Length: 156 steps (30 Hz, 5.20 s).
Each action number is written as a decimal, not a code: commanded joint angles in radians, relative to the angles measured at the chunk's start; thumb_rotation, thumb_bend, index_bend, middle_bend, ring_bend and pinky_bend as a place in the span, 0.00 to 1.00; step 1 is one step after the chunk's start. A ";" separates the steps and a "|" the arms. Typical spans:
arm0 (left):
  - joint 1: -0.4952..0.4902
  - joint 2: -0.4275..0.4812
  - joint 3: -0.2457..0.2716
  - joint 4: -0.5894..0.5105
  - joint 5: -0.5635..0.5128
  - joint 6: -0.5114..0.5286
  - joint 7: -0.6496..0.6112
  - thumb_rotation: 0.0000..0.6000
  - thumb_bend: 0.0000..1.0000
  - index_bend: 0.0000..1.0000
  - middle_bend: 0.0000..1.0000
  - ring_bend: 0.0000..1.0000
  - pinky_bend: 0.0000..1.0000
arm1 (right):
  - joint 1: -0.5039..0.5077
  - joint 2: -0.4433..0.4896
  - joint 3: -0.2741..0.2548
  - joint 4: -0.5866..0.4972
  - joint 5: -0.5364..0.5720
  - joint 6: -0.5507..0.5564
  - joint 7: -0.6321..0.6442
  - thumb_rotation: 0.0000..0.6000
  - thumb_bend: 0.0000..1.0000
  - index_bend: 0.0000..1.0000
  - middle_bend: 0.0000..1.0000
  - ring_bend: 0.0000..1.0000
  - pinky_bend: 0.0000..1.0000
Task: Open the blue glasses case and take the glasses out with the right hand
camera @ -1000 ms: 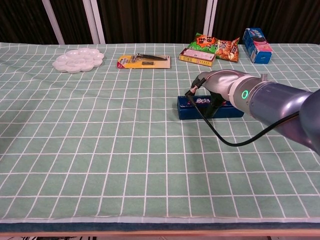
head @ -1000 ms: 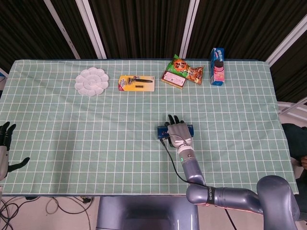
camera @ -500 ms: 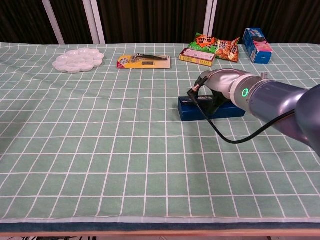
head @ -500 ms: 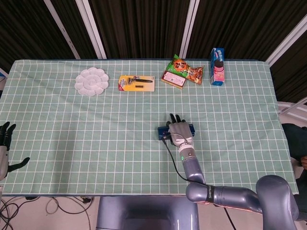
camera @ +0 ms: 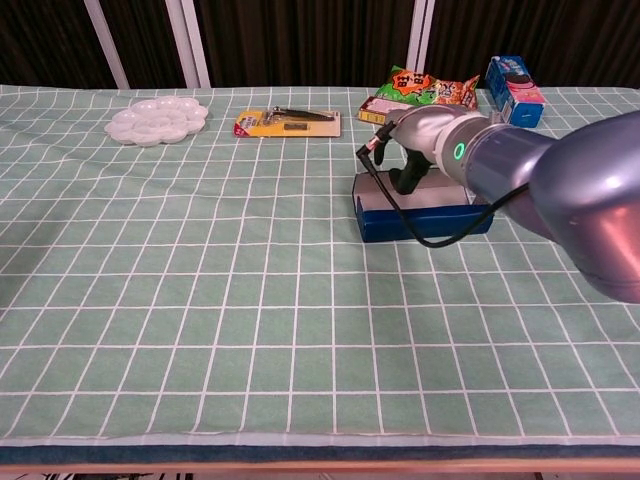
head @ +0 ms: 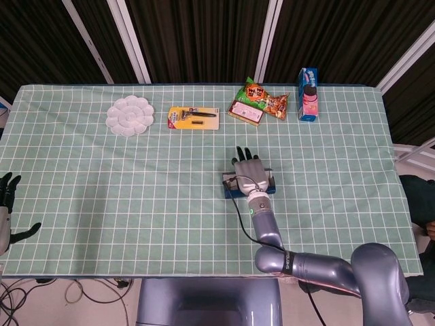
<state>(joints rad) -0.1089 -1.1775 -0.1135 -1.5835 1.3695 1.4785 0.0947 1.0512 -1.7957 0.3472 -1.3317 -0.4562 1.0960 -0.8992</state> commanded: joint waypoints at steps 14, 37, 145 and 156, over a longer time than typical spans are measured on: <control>0.001 0.002 0.005 -0.002 0.011 0.002 -0.004 1.00 0.02 0.00 0.00 0.00 0.00 | -0.045 0.119 -0.010 -0.284 -0.014 0.107 -0.020 1.00 0.49 0.13 0.12 0.12 0.28; -0.002 0.003 0.005 -0.004 0.009 -0.004 -0.006 1.00 0.02 0.00 0.00 0.00 0.00 | -0.099 0.149 -0.104 -0.438 0.080 0.160 -0.018 1.00 0.47 0.13 0.91 0.96 0.90; 0.005 0.013 -0.011 -0.027 -0.031 -0.004 -0.018 1.00 0.02 0.00 0.00 0.00 0.00 | -0.194 0.283 -0.103 -0.501 0.199 0.349 -0.175 1.00 0.43 0.14 0.92 0.97 0.90; 0.009 -0.005 -0.009 0.004 -0.012 0.025 0.016 1.00 0.02 0.00 0.00 0.00 0.00 | -0.204 0.328 -0.060 -0.495 0.092 0.284 -0.060 1.00 0.29 0.30 0.97 1.00 0.94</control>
<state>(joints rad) -0.1008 -1.1824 -0.1225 -1.5807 1.3582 1.5025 0.1103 0.8490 -1.4745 0.2743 -1.8368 -0.3610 1.3969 -0.9760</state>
